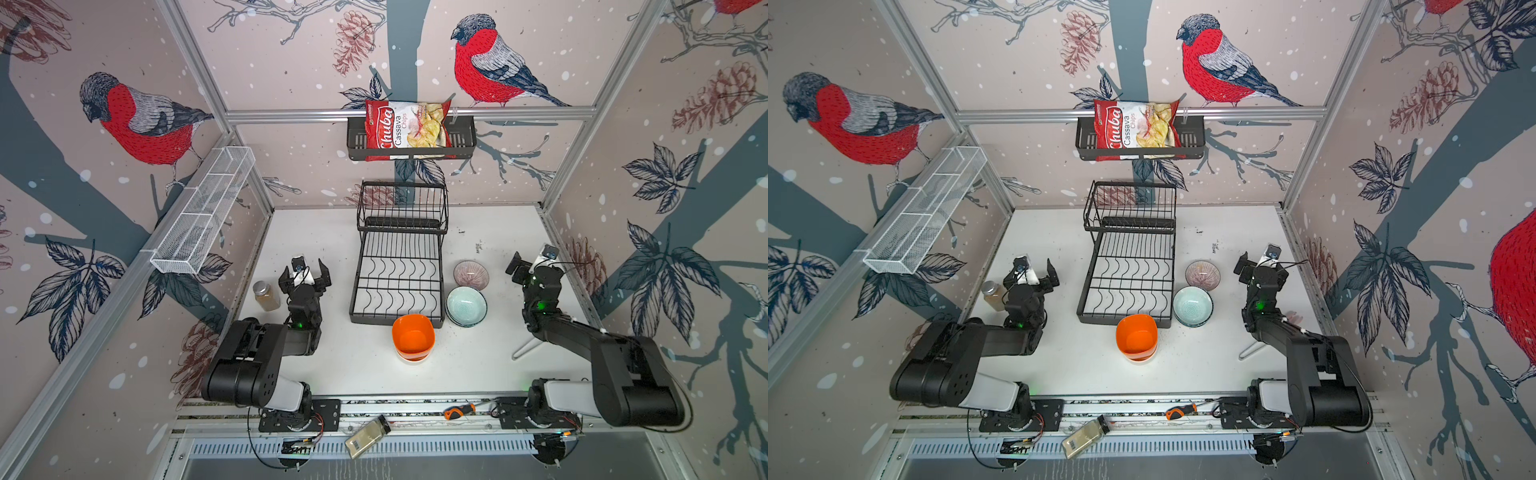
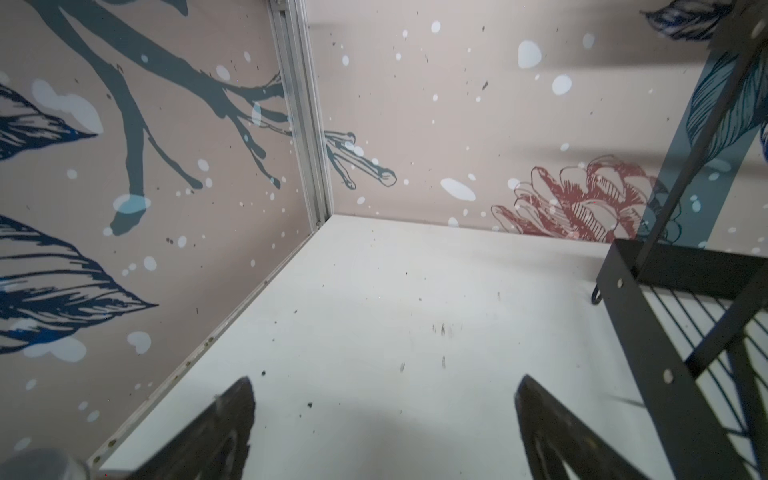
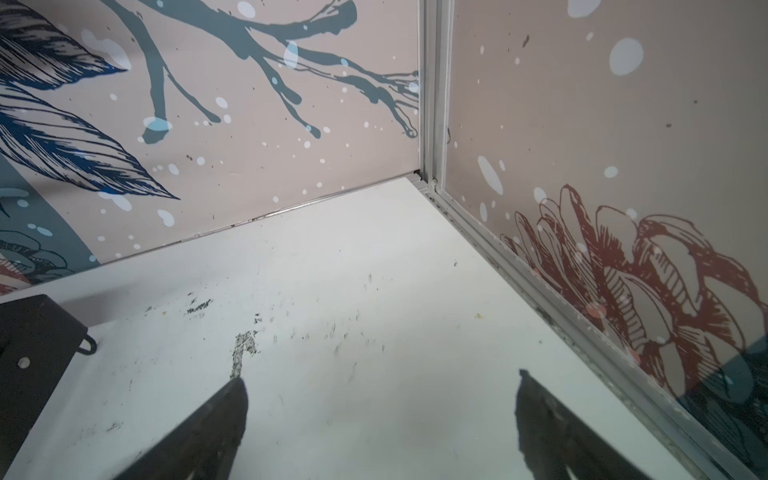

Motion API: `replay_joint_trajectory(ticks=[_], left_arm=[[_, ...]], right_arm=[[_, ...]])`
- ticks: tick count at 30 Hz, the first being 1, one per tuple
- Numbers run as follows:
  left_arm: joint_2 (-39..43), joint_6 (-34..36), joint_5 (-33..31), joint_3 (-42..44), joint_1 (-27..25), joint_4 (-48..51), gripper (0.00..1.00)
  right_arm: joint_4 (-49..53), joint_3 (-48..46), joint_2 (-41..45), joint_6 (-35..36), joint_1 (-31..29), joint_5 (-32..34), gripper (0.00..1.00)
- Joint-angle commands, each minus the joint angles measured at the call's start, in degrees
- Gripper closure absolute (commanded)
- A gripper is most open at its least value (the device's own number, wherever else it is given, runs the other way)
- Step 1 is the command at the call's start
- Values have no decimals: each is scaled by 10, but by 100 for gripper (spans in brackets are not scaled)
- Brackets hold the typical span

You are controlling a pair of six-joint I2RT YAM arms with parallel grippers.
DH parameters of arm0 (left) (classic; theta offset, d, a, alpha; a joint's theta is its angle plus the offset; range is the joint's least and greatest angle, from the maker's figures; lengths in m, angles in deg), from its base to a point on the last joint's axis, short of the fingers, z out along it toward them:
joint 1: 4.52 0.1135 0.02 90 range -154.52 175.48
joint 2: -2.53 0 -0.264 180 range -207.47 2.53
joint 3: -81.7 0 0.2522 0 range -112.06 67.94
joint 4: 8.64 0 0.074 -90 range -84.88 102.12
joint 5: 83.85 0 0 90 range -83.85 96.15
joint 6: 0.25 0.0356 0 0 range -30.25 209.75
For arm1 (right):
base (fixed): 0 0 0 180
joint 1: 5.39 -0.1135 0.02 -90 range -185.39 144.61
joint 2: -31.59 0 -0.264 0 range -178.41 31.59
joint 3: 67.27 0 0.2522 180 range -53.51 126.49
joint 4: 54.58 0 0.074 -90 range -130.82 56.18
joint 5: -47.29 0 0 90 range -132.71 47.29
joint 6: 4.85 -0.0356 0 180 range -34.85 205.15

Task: Load the bowls into the dish rack

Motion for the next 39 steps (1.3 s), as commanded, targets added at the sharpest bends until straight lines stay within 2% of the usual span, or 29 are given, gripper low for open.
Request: replay_joint_trajectory(ticks=[1,4,8,15,20,28,39], left_arm=[[37,10,-28,-21,-12,76,3],[82,-15,-29,-58,-25,186,3],[136,-58,48,-97,-38,320,3],[229,-135,92,-103,-65,435,3],[256,-187,130,-145,-69,567,3],[282,-278,166,-155,-103,641,3],[296,-323,160,-188,-183,702,3]], right_arm=[[88,13,44,-42,-2,24,0],[157,40,80,-65,-5,4,0],[246,81,107,-80,-24,-1,1],[385,152,137,-85,-120,59,0],[424,171,163,-95,-172,36,1],[503,223,164,-105,-271,39,0],[598,313,117,-105,-411,22,0]])
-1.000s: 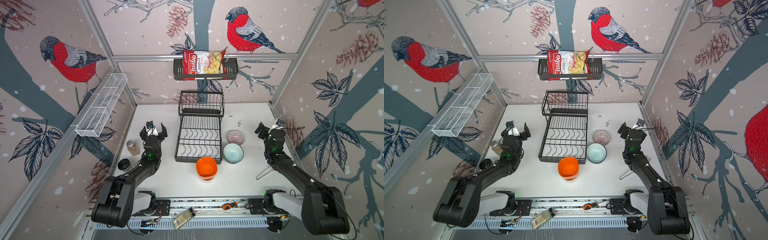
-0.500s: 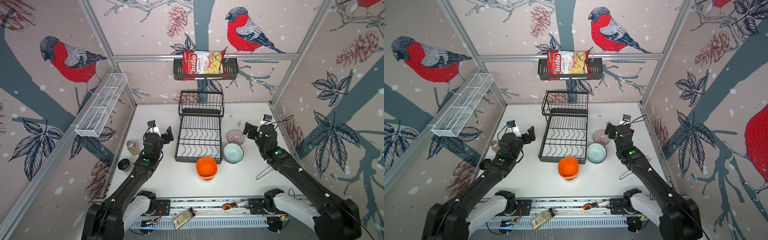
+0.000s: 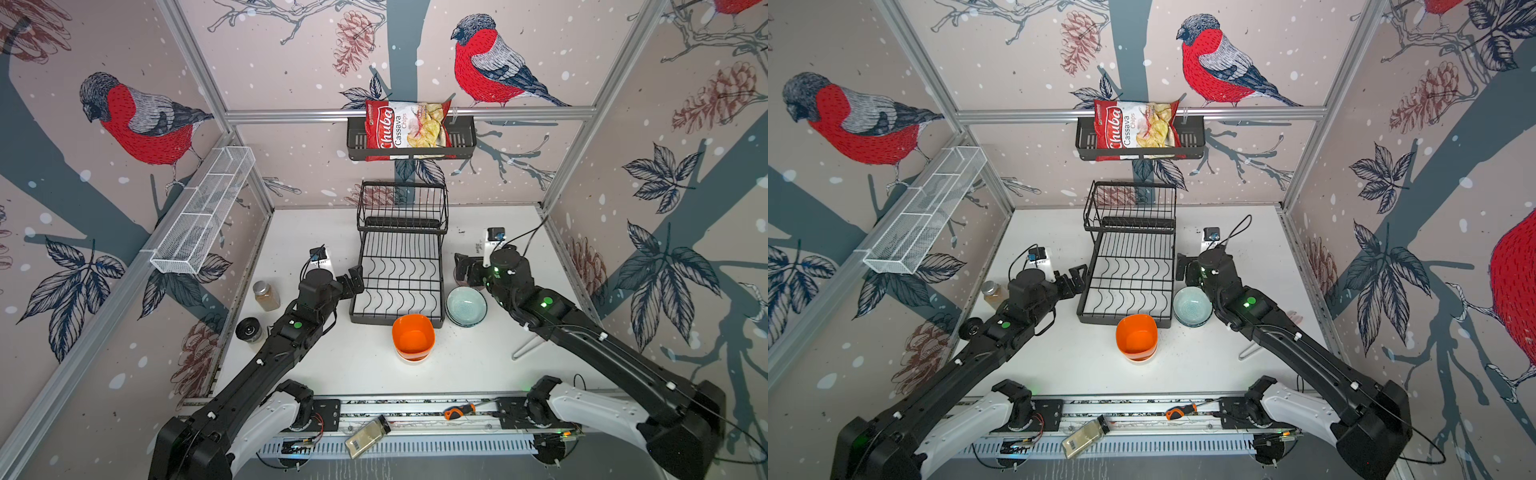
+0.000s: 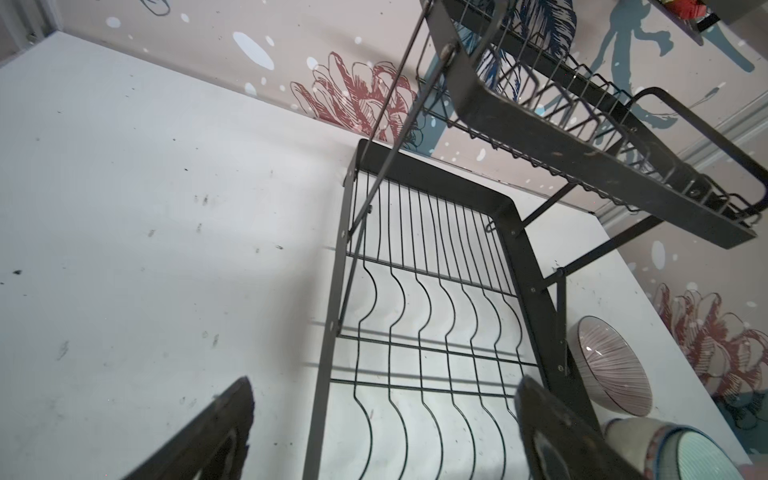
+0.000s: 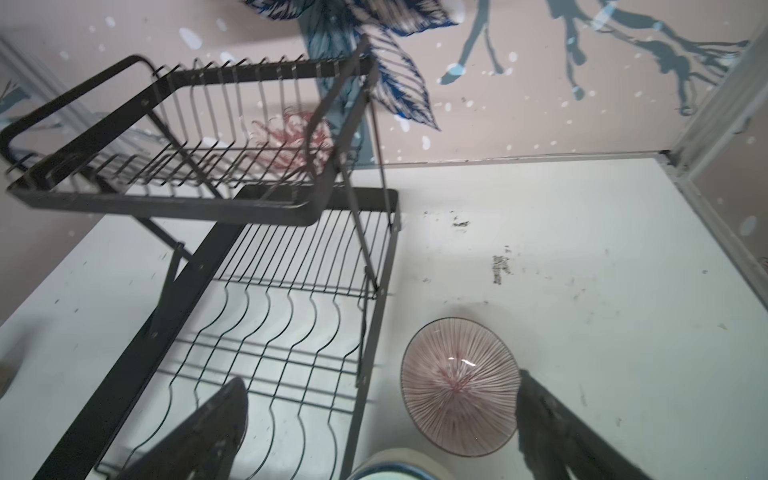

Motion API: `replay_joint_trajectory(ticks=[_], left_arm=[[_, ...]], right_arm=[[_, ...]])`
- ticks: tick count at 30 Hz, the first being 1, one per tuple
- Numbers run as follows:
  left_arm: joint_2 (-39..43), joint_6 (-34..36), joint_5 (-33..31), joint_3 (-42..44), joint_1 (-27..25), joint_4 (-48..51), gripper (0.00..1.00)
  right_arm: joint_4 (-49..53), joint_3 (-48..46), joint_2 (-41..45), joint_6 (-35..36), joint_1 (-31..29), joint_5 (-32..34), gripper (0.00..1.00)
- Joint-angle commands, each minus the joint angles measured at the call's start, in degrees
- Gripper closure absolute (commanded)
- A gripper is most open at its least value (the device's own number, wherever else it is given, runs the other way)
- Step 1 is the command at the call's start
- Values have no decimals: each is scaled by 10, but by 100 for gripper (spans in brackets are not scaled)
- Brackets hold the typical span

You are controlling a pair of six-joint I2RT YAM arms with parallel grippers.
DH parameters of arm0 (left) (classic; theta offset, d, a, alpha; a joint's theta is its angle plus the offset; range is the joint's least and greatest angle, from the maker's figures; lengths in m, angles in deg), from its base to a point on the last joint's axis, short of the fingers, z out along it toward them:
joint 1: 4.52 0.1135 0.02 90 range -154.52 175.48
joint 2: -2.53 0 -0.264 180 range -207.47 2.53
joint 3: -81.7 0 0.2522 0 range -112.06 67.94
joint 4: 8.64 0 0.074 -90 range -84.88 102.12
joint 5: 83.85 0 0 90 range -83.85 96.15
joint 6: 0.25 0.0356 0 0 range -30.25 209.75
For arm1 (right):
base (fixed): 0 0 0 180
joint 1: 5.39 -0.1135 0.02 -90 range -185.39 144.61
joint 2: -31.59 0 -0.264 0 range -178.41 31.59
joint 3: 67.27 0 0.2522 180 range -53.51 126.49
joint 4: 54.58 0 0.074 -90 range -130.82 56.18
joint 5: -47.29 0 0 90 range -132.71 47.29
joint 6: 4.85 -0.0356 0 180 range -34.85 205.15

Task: Load the bowls into the dish rack
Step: 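Reach the right gripper to the orange bowl while the left gripper moves toward the rack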

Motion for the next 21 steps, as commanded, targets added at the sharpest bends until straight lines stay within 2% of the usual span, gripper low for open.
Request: replay_joint_trajectory(ticks=[1,4,8,12,21], left_arm=[[-3,-20,-4,-9,-14,29,3],[-6,-28,-9,-8,-28,34,3],[-17,-37,-5,-11,-47,30,3],[-33,-41,-12,-17,-61,32,3],[-44,-45,-13,-23,-72,29,3]], right_arm=[[45,24,-24,-9,-35,-9,0],[67,47,-53,-6,-72,-11,1],[88,66,-83,-6,-110,-29,6],[107,75,-102,-14,-134,-72,8],[182,91,-133,-27,-159,-153,25]])
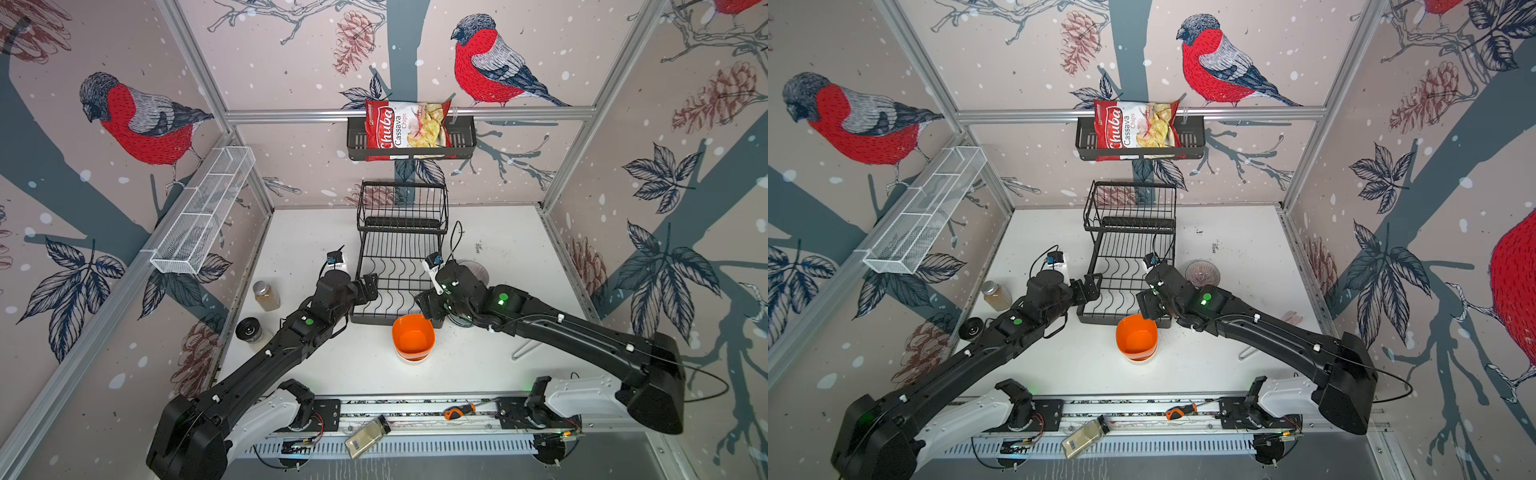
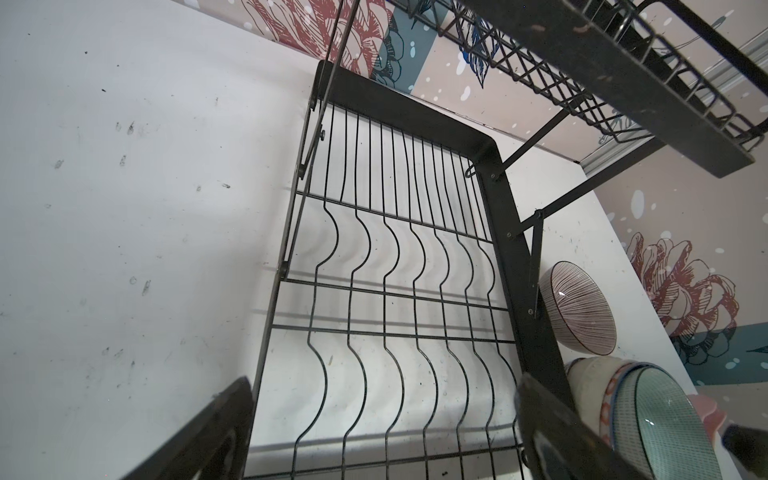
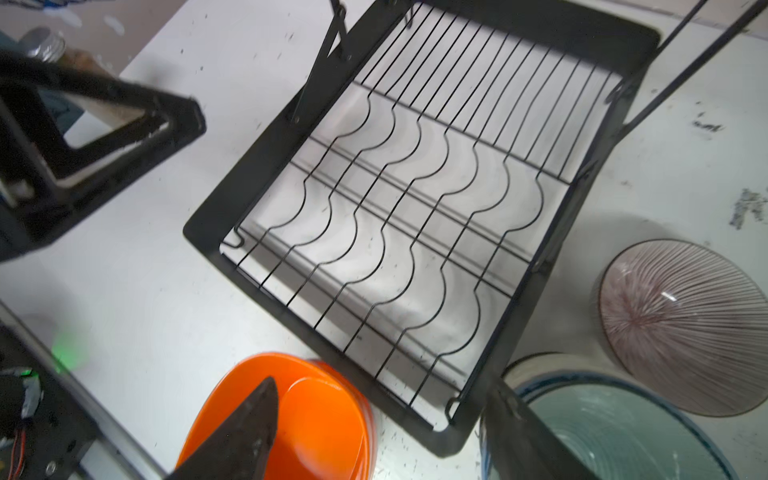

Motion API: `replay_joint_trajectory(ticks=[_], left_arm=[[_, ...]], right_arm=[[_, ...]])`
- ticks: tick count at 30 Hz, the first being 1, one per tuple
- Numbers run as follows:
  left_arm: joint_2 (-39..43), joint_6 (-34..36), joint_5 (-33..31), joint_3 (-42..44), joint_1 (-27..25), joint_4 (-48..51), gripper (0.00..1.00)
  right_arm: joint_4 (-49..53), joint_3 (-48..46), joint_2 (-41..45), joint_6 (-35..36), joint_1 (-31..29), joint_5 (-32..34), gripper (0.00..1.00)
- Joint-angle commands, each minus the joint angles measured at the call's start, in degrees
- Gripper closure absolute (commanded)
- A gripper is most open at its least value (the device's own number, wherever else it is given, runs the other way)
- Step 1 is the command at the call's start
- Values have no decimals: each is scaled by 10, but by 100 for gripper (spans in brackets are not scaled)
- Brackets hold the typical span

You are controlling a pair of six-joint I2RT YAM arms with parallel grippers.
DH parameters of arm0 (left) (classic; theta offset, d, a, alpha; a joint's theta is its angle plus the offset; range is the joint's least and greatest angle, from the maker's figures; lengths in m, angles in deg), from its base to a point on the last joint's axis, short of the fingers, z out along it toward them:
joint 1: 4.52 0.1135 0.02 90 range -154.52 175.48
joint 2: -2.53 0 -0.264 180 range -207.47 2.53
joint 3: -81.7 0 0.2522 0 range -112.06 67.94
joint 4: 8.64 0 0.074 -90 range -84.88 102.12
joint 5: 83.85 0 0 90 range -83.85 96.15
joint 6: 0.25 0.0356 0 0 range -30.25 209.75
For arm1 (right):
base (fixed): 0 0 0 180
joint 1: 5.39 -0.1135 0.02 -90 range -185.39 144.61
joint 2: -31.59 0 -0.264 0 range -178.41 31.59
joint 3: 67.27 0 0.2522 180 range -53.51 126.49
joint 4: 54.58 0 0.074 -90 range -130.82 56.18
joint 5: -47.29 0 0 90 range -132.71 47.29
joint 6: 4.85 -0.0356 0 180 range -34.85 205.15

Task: Load the bowls into the dish rack
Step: 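Reach the right gripper to the orange bowl while the left gripper moves toward the rack, then grasp the orange bowl rim with the right gripper and lift it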

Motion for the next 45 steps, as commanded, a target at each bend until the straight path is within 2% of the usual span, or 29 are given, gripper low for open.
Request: replay_joint_trajectory(ticks=[1,6,15,28,45], left_arm=[[0,-2,-6,-5,-2,-4,3],[2,-2,-1,-4,-2,-4,3],[8,-5,-20,8,-2,-5,3],[20,0,-27,20,-2,-5,3],[28,3,-28,35,-2,-21,3]], right_arm=[[40,7,-7,-11,-3,-41,26],[70,4,-29,-12,-4,-60,30],[61,0,-88,-17,-4,-85,48],[47,2,-128,-16,-3,-85,67],[56,16,-138,-30,-3,-62,86]])
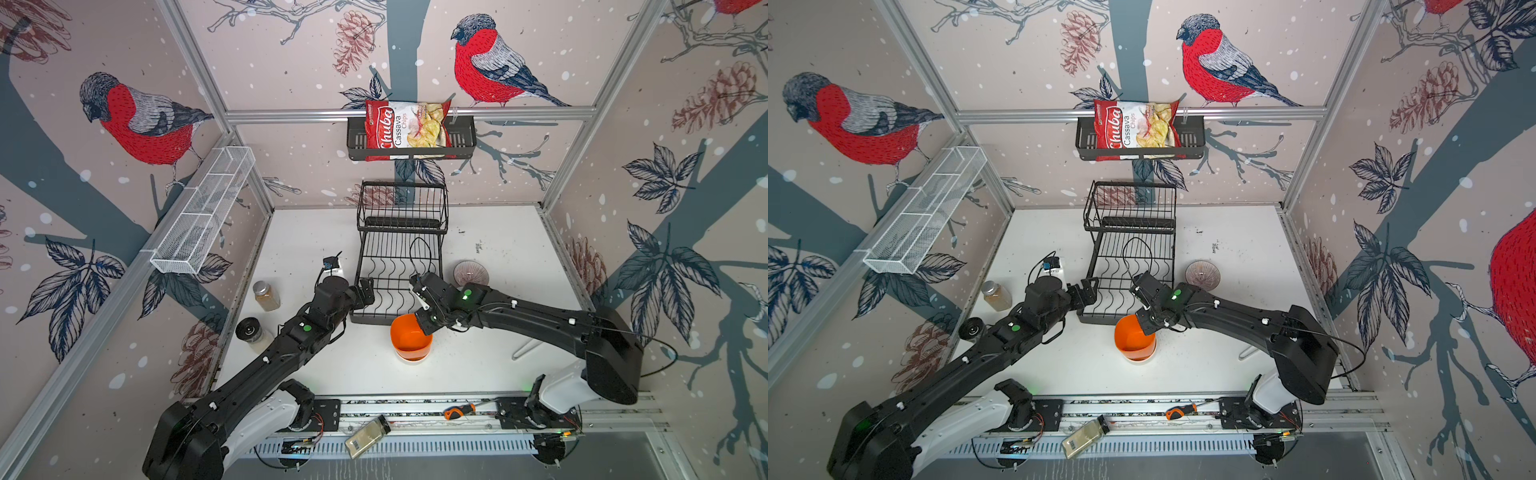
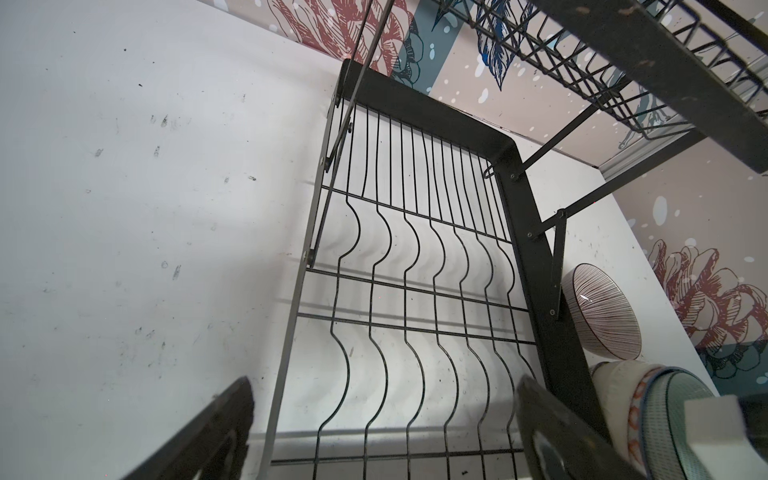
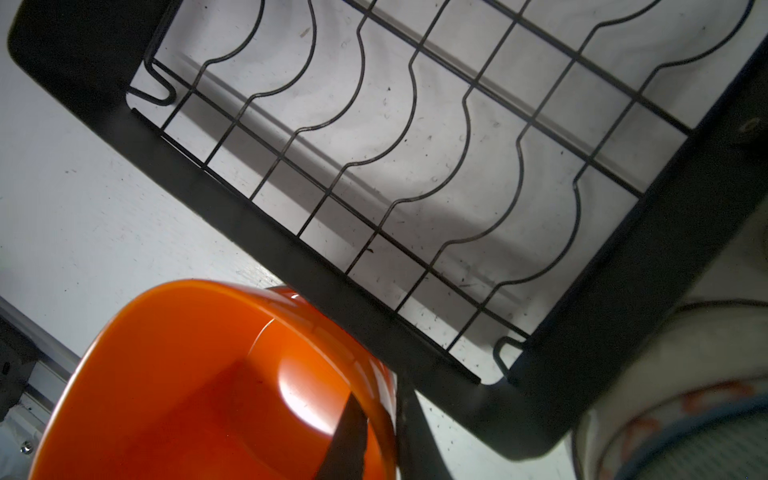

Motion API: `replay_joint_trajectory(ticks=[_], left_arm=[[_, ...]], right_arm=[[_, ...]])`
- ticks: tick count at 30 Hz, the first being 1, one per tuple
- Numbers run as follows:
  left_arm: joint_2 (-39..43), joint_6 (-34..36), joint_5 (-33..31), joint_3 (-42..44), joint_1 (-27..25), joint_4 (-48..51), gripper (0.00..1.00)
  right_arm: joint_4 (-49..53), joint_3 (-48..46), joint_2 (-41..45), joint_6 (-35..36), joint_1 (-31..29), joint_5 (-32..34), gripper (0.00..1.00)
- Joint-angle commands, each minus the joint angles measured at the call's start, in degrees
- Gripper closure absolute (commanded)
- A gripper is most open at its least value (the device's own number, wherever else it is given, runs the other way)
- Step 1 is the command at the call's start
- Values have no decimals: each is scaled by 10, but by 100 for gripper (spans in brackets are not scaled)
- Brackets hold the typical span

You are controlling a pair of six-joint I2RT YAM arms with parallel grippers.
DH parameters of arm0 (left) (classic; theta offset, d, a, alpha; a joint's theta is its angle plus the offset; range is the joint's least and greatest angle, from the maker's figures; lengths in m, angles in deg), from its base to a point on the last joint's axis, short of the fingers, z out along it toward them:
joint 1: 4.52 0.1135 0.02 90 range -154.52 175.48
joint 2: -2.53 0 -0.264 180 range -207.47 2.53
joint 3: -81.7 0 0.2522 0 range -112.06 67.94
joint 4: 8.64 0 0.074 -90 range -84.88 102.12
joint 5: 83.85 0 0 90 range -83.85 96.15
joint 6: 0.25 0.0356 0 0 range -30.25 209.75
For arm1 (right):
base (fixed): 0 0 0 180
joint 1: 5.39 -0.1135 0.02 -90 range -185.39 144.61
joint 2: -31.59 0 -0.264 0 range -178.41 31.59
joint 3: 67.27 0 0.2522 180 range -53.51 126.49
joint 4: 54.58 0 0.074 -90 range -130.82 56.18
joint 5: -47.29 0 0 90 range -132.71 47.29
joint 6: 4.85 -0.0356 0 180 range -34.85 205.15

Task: Load the bowls into the dish rack
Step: 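Grasp the orange bowl rim with the right gripper and lift it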

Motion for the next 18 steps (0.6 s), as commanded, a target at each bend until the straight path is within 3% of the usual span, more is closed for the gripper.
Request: replay_joint_trajectory(ticks=[1,10,18], left_arm=[[2,6,-2,1,0,-19,3],[2,11,-9,0,0,-16,3],[7,20,-16,-3,0,-17,3]], right_arm=[[0,4,-2,-6,-1,11,86],[5,10,4,-3,-1,14,97],[13,34,24,6,-1,32,99]])
